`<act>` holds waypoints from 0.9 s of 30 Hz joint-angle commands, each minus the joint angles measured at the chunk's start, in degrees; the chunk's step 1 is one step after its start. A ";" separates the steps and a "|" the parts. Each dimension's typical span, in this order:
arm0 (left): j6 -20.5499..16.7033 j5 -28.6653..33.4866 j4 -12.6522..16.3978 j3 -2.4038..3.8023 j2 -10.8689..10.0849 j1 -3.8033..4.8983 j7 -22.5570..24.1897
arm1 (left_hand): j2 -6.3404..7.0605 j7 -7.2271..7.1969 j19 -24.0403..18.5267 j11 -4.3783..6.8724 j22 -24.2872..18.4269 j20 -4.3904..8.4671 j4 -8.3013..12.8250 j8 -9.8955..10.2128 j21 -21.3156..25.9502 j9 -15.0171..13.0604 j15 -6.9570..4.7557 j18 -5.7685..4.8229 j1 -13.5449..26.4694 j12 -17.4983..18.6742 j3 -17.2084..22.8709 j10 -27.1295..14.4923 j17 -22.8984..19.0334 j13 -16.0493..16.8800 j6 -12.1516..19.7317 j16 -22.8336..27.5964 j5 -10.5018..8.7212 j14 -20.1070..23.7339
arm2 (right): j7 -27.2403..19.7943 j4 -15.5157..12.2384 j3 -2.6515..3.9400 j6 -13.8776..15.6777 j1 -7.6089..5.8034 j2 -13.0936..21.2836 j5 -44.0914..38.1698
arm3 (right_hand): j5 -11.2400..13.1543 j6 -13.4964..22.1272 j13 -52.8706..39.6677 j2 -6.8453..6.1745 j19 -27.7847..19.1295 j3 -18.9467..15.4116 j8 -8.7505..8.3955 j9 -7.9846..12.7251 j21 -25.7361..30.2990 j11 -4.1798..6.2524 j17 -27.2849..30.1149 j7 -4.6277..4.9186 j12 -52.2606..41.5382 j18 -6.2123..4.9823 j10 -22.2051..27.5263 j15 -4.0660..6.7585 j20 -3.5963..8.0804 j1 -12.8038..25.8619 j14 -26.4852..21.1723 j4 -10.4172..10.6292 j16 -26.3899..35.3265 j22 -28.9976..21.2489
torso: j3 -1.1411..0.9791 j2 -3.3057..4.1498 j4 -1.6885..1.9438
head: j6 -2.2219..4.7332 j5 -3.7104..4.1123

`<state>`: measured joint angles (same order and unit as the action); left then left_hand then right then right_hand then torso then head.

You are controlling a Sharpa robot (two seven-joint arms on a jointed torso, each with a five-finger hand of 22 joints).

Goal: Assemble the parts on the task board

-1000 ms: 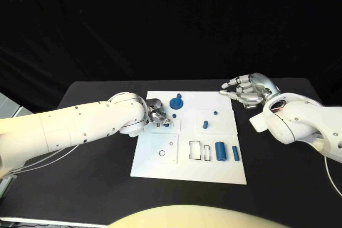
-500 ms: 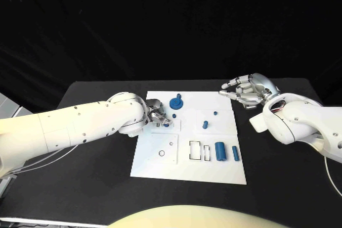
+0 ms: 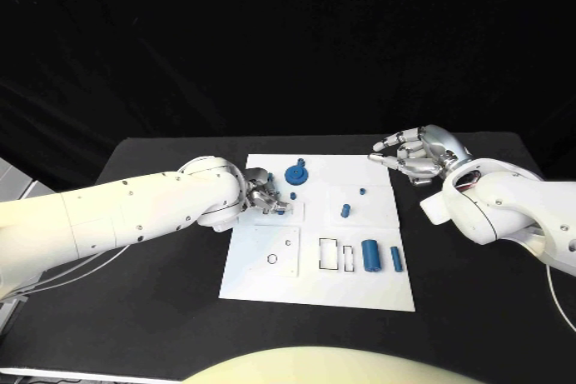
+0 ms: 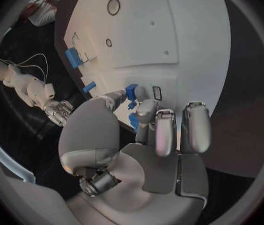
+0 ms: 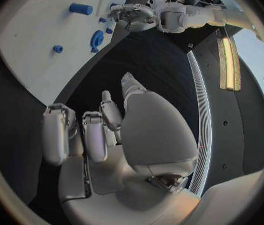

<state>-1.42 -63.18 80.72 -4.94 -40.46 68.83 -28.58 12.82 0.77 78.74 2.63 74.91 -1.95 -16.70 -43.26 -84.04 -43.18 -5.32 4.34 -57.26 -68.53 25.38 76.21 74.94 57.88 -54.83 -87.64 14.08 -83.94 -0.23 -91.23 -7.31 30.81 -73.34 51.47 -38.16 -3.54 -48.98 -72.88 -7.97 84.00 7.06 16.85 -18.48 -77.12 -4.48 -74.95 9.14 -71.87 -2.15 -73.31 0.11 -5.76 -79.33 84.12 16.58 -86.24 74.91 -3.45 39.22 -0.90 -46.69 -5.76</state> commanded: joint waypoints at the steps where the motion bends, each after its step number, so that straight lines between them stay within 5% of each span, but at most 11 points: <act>1: 1.37 0.17 0.02 -0.08 -0.22 -0.24 -0.42 | -0.24 0.39 0.41 -0.10 1.10 0.22 -0.07 0.33 0.16 0.11 -0.14 -1.12 0.86 -0.20 -1.82 -0.28 10.86 0.11 -0.13 -0.27 -2.61 -4.94 | -0.47 -0.02 0.01 -0.61 0.06 -0.01 -0.48 | 0.12 0.68 0.32 -0.03 0.43 -0.42 0.30 -0.05 0.63 0.06 -7.64 0.02 0.53 -0.76 0.51 -0.19 -0.23 0.84 3.84 0.01 0.32 8.21 | 0.00 -0.02 0.02 | -0.04 -0.02; 10: 0.68 0.82 0.48 0.41 -0.67 -0.25 -0.34 | -1.07 0.34 0.47 -0.06 1.18 0.22 -0.15 0.40 0.18 0.16 -0.16 -1.12 2.00 -0.28 -4.77 -0.25 10.92 0.24 -0.17 -0.32 -5.35 -4.96 | -0.57 0.08 0.01 -0.45 0.16 -0.04 -0.40 | 0.11 1.25 0.79 -0.07 0.15 -1.09 0.24 0.06 1.54 -0.03 -7.18 0.12 0.94 -0.92 0.89 -0.24 -0.26 1.85 3.71 0.10 0.67 7.74 | 0.02 -0.02 -0.03 | 0.10 0.05; 12: 0.45 1.03 0.54 0.62 -0.71 -0.25 -0.31 | -1.64 0.32 0.47 -0.05 1.20 0.20 -0.17 0.40 0.21 0.16 -0.17 -1.12 2.18 -0.29 -6.65 -0.27 10.92 0.27 -0.17 -0.32 -7.25 -4.96 | -0.61 0.17 0.01 -0.37 0.22 -0.09 -0.33 | 0.11 1.39 0.90 0.14 0.06 -1.46 0.30 0.08 1.90 -0.07 -7.04 0.15 0.99 -0.97 0.94 -0.26 -0.28 2.68 3.67 0.15 0.80 7.56 | 0.03 -0.07 -0.03 | 0.22 0.09; 13: 0.34 1.14 0.56 0.75 -0.75 -0.25 -0.30 | -2.63 0.33 0.49 -0.05 1.27 0.19 -0.17 0.37 0.23 0.14 -0.16 -1.12 1.97 -0.25 -9.59 -0.31 10.86 0.25 -0.17 -0.30 -10.50 -4.94 | -0.61 0.22 0.01 -0.33 0.26 -0.13 -0.28 | 0.10 1.44 0.93 0.25 0.04 -1.70 0.35 0.09 2.04 -0.08 -7.10 0.16 0.97 -0.99 0.93 -0.27 -0.30 3.24 3.69 0.18 0.80 7.49 | 0.03 -0.08 -0.04 | 0.36 0.10; 14: 0.21 1.28 0.59 0.88 -0.80 -0.25 -0.28 | -3.03 0.29 0.49 -0.14 1.27 0.19 -0.20 0.35 0.25 0.14 -0.17 -1.12 1.91 -0.22 -11.26 -0.33 10.90 0.22 -0.18 -0.32 -10.94 -4.95 | -0.61 0.26 0.01 -0.30 0.31 -0.16 -0.25 | 0.10 1.48 0.96 0.31 0.04 -1.90 0.39 0.09 2.12 -0.08 -7.08 0.16 0.96 -1.00 0.91 -0.28 -0.30 3.66 3.69 0.20 0.83 7.45 | 0.03 -0.08 -0.06 | 0.41 0.11; 19: -0.22 3.24 1.01 1.74 -1.25 -0.24 -0.19 | -5.00 0.39 0.55 -0.08 1.41 0.16 -0.23 0.31 0.27 0.12 -0.11 -1.13 1.23 -0.08 -17.71 -0.47 10.70 0.06 -0.12 -0.23 -11.20 -4.90 | -0.64 0.42 0.01 -0.22 0.48 -0.28 -0.15 | 0.09 1.57 1.09 0.56 0.01 -2.37 0.52 0.11 2.42 -0.09 -7.01 0.17 0.98 -1.04 0.96 -0.28 -0.30 4.74 3.69 0.23 0.91 7.31 | 0.00 -0.08 -0.09 | 0.65 0.14; 23: -0.58 5.09 1.82 3.04 -1.93 -0.04 -0.14 | -6.66 0.75 -0.05 -0.43 0.73 0.04 -0.22 0.51 0.68 0.08 0.14 -0.96 -0.45 1.48 -22.93 -1.98 10.05 -2.17 0.86 0.09 -11.20 -4.72 | -0.63 0.64 0.02 -0.22 0.59 -0.33 -0.10 | 0.09 1.59 1.18 0.61 -0.03 -2.43 0.54 0.12 2.57 -0.09 -6.97 0.17 1.06 -1.07 1.03 -0.28 -0.30 4.91 3.68 0.22 0.95 7.24 | 0.03 -0.09 0.05 | 0.76 0.19; 27: 0.37 5.85 2.16 3.84 -2.69 0.88 -0.12 | -8.44 2.20 -1.62 -1.68 -1.10 -0.61 -0.16 2.41 1.71 0.73 1.16 -0.55 -3.85 2.37 -25.30 -3.96 9.21 -3.88 4.46 0.53 -11.07 -4.48 | -0.57 0.86 0.02 -0.25 0.63 -0.34 -0.09 | 0.09 1.61 1.16 0.66 -0.03 -2.51 0.56 0.12 2.60 -0.09 -6.92 0.17 1.02 -1.07 1.00 -0.28 -0.30 5.10 3.67 0.22 0.98 7.22 | -0.02 -0.08 0.00 | 1.00 0.07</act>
<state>-1.56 -59.67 82.71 -1.21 -43.05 69.39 -28.81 4.60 2.77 77.62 1.00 74.19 -2.58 -16.85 -41.19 -82.64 -42.61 -4.53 4.34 -60.18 -66.37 0.41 72.77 74.93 54.29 -50.94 -87.33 3.18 -84.09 -0.30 -90.40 -7.31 30.90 -72.76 51.18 -38.06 -3.54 -47.61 -71.75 -7.31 84.00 4.81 17.08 -18.42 -74.76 -4.51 -74.93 9.28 -71.21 -2.15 -72.57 0.11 -5.76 -74.69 84.12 16.75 -85.60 74.94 -3.43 39.13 -0.90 -45.86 -5.59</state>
